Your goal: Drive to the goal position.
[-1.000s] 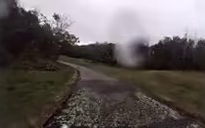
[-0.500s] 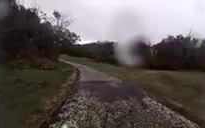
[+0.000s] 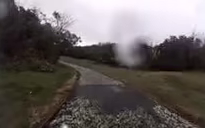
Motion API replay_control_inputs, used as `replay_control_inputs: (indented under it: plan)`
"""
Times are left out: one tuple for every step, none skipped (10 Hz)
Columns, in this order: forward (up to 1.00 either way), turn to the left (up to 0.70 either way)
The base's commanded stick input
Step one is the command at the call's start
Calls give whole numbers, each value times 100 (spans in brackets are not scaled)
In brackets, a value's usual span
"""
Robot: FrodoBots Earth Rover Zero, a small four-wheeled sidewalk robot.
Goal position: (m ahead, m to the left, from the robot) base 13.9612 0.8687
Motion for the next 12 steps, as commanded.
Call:
replay_control_inputs:
  plan:
    - [70, 0]
    - [70, 0]
    - [70, 0]
    - [70, 0]
    - [70, 0]
    - [70, 0]
    - [70, 0]
    - [70, 0]
    - [70, 0]
    - [70, 0]
    - [70, 0]
    - [70, 0]
